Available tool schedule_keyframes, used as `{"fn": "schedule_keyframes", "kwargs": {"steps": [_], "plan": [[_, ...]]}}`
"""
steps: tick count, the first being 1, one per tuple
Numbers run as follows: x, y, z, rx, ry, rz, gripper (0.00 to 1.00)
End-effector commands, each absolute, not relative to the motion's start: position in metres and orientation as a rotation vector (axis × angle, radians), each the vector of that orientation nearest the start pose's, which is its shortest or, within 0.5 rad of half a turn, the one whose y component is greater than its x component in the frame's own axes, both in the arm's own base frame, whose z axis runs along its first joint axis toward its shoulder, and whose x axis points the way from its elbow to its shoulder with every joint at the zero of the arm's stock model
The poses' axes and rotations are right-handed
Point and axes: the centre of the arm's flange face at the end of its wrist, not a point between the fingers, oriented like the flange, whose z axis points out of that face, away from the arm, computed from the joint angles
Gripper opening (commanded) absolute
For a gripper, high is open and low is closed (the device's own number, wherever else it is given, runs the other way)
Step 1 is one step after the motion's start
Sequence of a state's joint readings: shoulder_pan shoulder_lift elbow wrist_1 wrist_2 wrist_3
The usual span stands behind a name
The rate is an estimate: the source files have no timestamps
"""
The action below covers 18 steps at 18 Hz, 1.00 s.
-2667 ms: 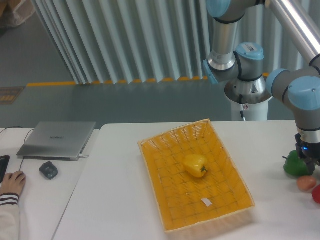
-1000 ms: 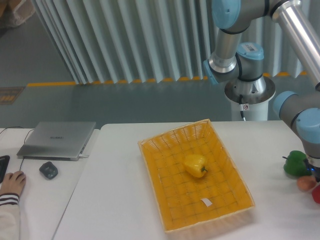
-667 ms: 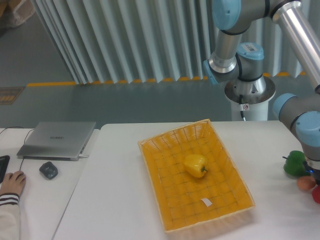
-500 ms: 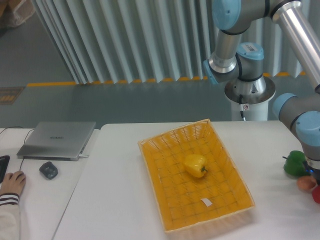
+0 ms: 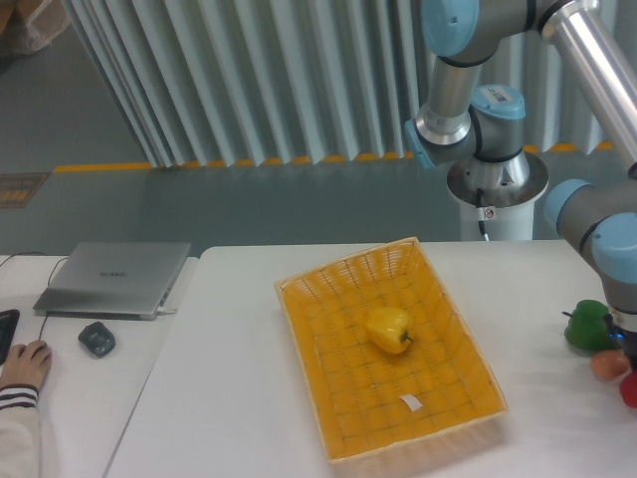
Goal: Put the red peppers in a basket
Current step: 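Lower the gripper onto the red pepper and close on it, then lift the red pepper and carry it over the basket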
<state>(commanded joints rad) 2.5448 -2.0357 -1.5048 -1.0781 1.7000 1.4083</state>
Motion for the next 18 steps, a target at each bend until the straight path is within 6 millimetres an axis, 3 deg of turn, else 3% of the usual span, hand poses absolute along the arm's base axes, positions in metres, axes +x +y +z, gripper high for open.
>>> {"fn": "schedule_keyframes", "kwargs": {"steps": [5,9,11,12,18], "plan": [[-0.461,0.469,0.345,-3.019,0.570,0.097,0.40],[-0.446,0.482,0.354,-2.993,0.506,0.071,0.40],[-0.432,0.493,0.369,-2.876,0.368,-0.007,0.40],[-0.415,0.505,0.373,-2.871,0.375,-0.011,0.40],[-0.359,0.549,0.379,-2.875,0.267,-0.050,0.40]]}}
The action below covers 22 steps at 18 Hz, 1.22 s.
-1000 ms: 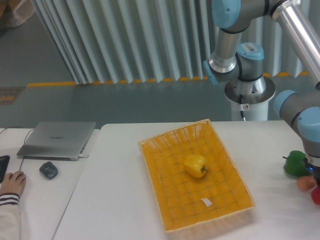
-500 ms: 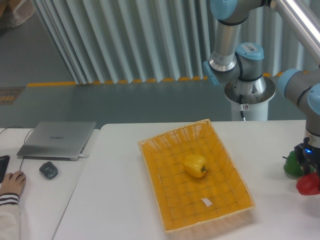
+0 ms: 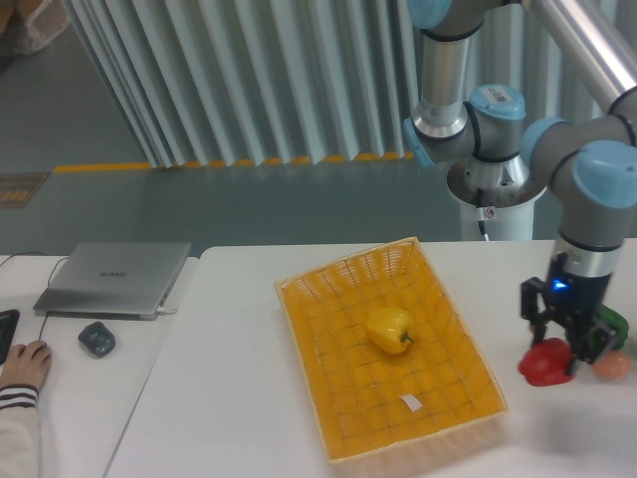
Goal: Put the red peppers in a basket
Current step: 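Lift the red pepper and carry it over the basket, then lower the red pepper into the basket and open the gripper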
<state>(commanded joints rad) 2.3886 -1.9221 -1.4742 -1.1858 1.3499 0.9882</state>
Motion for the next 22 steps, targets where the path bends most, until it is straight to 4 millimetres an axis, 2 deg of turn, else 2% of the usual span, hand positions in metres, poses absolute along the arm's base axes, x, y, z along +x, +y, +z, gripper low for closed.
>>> {"fn": "schedule_keyframes", "kwargs": {"steps": [2,5,8,11,12,14,15,16,19,22], "plan": [[-0.335,0.564,0.379,-2.883,0.211,-0.081,0.40],[-0.307,0.577,0.364,-2.912,0.257,-0.141,0.40],[-0.284,0.589,0.364,-2.902,0.248,-0.182,0.40],[-0.259,0.602,0.355,-2.911,0.257,-0.220,0.40],[-0.249,0.606,0.349,-2.920,0.271,-0.232,0.43],[-0.245,0.609,0.344,-2.926,0.284,-0.233,0.53],[-0.244,0.610,0.343,-2.928,0.291,-0.226,0.73],[-0.246,0.609,0.344,-2.936,0.295,-0.205,1.00],[-0.249,0.606,0.344,-2.966,0.310,-0.146,1.00],[-0.253,0.606,0.352,-2.978,0.312,-0.089,1.00]]}}
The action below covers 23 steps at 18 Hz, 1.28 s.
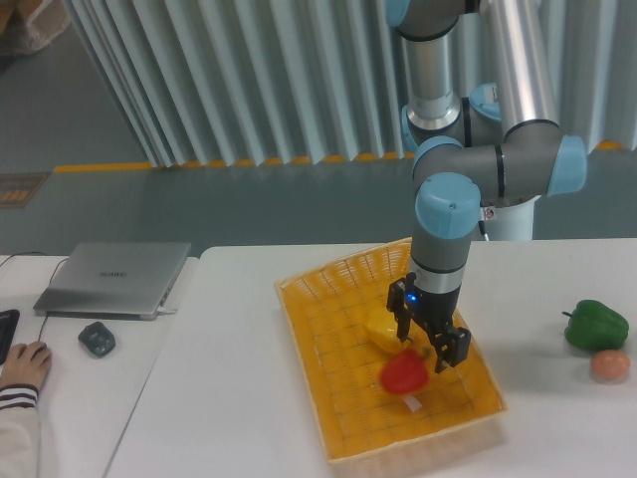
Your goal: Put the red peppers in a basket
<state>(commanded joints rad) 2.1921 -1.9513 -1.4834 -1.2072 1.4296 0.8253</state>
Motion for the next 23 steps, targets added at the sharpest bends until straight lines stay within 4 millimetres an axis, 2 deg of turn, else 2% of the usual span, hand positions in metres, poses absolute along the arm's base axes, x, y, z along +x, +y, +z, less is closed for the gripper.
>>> {"fn": "schedule_keyframes", "kwargs": {"steps": [4,5,7,12,16,19,21,23], "plan": [[-0.262,0.606,0.370,-2.963,0.356,-0.011,1.00],[-0.265,0.603,0.370,-2.993,0.509,0.079,1.00],[-0.260,0.602,0.363,-3.039,0.656,0.165,1.00],[-0.262,0.600,0.368,-3.033,0.686,0.178,1.00],[-0.269,0.596,0.366,-3.037,0.793,0.206,1.00],[-0.284,0.589,0.369,-3.042,0.794,0.223,1.00],[-0.304,0.579,0.371,-3.051,0.751,0.229,1.00],[-0.316,0.573,0.376,-3.039,0.789,0.242,1.00]]}}
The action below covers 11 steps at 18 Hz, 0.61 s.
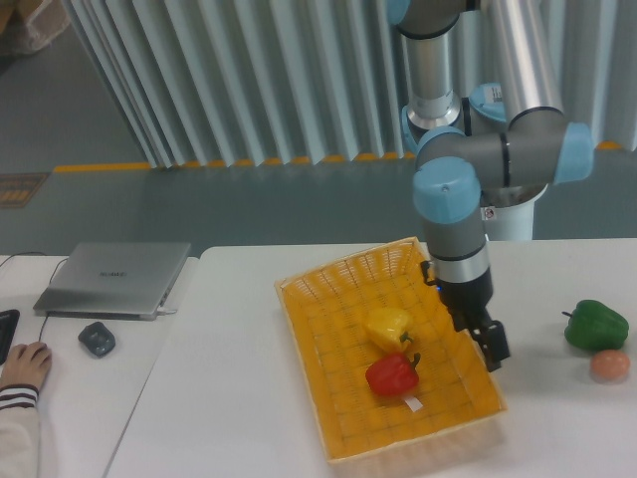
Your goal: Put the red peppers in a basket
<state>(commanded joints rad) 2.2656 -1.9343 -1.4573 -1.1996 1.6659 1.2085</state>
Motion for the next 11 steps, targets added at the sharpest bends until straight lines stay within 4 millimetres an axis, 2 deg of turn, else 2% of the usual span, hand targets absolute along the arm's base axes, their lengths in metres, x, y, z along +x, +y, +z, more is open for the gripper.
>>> {"fn": "schedule_keyframes", "kwargs": {"steps": [11], "plan": [[-0.375,0.537,0.378,-3.047,0.770,0.264,1.00]]}}
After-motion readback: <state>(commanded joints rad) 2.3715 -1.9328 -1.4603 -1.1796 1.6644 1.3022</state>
